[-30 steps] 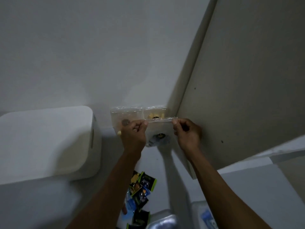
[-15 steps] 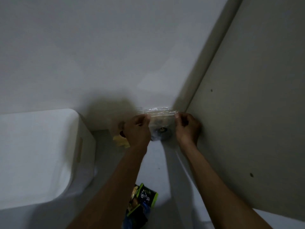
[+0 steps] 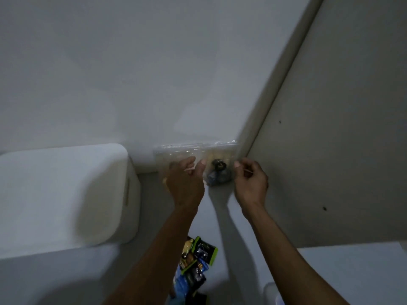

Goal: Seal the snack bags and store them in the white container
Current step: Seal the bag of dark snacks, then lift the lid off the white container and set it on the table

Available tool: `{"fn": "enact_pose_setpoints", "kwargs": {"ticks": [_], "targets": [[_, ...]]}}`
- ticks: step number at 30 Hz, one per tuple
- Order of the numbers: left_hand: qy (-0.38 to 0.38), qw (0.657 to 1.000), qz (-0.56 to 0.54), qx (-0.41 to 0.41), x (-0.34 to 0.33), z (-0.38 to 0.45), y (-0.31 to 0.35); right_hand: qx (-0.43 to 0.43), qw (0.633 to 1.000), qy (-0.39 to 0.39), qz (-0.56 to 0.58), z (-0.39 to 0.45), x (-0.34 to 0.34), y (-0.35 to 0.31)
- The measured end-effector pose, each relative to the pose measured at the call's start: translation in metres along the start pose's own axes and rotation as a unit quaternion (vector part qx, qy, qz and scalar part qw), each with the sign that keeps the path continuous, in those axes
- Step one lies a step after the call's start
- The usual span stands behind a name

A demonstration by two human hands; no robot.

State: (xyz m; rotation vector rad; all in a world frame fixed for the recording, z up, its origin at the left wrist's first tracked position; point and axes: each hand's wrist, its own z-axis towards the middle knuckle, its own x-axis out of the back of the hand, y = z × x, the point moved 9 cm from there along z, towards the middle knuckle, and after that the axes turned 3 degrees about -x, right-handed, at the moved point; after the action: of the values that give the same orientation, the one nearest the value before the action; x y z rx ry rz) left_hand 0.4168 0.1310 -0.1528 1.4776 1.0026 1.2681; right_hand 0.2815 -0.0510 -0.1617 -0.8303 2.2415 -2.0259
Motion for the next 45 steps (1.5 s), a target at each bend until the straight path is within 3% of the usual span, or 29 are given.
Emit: {"fn": "enact_pose_setpoints", "kwargs": {"ticks": [5, 11, 17, 23, 29, 37, 45], "targets": [[-0.023, 0.998, -0.037, -0.046, 0.059, -0.035, 0.029, 0.042, 0.998, -0.033, 0.023, -0.064, 0.002, -0.035], [-0.025, 0.997, -0.030, -0.071, 0.193, -0.080, 0.049, 0.110, 0.991, -0.071, 0.013, -0.182, -0.010, -0.081], [0.011, 0.997, 0.017, -0.079, 0.331, -0.106, 0.023, 0.142, 0.983, -0.117, -0.024, -0.288, -0.039, -0.096], [0.069, 0.993, 0.070, -0.065, 0.421, -0.095, -0.015, 0.127, 0.981, -0.138, -0.055, -0.337, -0.080, -0.081], [0.097, 0.985, 0.129, -0.066, 0.453, -0.034, -0.037, 0.108, 0.986, -0.121, -0.050, -0.324, -0.133, -0.075], [0.039, 0.976, 0.209, -0.049, 0.440, 0.057, -0.080, 0.098, 0.981, -0.104, -0.132, -0.270, -0.194, -0.062], [0.010, 0.972, 0.229, -0.048, 0.430, 0.081, -0.093, 0.084, 0.982, -0.081, -0.146, -0.251, -0.208, -0.047]]}}
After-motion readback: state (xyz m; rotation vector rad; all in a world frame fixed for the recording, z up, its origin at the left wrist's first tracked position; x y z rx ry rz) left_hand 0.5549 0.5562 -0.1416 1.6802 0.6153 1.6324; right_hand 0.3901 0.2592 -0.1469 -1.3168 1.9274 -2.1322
